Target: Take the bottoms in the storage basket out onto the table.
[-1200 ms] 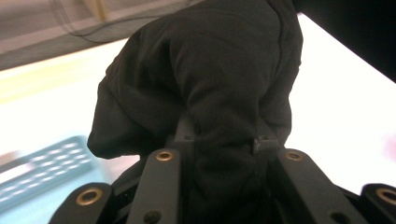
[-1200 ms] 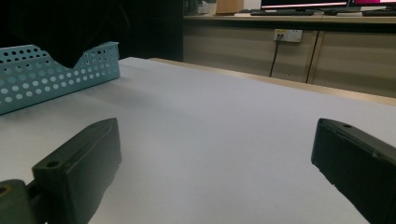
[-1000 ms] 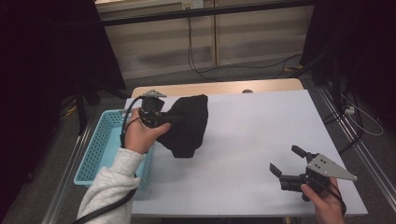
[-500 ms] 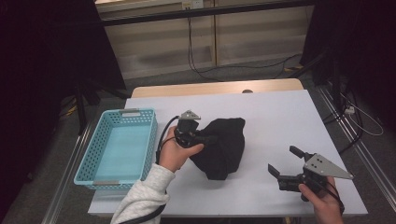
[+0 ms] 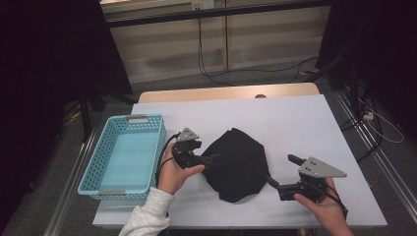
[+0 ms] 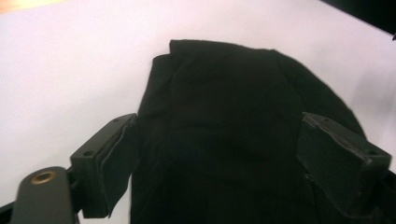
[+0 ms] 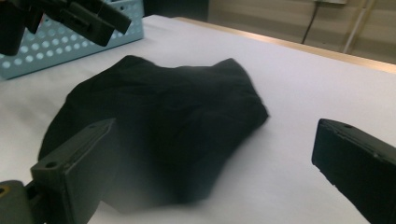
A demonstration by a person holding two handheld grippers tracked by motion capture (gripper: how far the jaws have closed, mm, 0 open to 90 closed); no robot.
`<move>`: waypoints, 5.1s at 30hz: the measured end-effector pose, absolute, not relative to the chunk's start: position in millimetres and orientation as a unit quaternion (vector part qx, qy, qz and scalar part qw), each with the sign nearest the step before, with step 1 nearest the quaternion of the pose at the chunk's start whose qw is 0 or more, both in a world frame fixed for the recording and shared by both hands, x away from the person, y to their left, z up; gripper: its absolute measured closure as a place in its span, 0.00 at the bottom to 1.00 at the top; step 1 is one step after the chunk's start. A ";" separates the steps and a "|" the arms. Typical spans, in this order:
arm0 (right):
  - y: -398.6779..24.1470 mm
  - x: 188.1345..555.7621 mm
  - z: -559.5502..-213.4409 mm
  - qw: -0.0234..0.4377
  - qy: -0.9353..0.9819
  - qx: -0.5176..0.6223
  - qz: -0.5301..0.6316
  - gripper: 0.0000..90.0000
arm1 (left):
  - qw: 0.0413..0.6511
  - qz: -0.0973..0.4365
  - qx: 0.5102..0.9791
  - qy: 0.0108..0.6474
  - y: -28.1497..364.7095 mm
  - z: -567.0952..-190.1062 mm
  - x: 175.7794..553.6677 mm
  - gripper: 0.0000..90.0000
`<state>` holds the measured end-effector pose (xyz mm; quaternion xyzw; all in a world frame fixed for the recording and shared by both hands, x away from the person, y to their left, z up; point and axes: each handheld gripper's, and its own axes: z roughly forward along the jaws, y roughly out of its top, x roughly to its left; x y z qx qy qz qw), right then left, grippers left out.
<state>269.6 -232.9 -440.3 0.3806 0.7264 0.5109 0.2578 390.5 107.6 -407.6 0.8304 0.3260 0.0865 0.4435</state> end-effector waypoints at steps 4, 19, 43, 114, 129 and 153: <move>-214.0 272.6 -442.8 0.246 0.755 0.361 0.490 0.04 | 0.439 0.086 0.831 0.331 110.6 -413.6 387.9 0.14; -163.8 291.0 -449.8 0.188 0.792 0.324 0.483 0.31 | 0.425 0.094 0.832 0.344 121.3 -426.7 386.4 0.11; -232.0 300.7 -441.0 0.202 0.775 0.406 0.439 0.98 | 0.431 0.097 0.825 0.352 128.3 -424.6 382.4 0.14; -299.0 274.5 -449.0 0.245 0.718 0.504 0.413 0.91 | 0.415 0.082 0.843 0.333 68.2 -440.3 410.4 0.19; -271.2 285.6 -448.5 0.237 0.742 0.468 0.417 0.44 | 0.414 0.043 0.847 0.332 52.1 -464.1 421.7 0.56; -308.0 282.6 -449.1 0.249 0.682 0.535 0.432 0.94 | 0.379 0.048 0.840 0.385 122.3 -436.1 388.9 0.95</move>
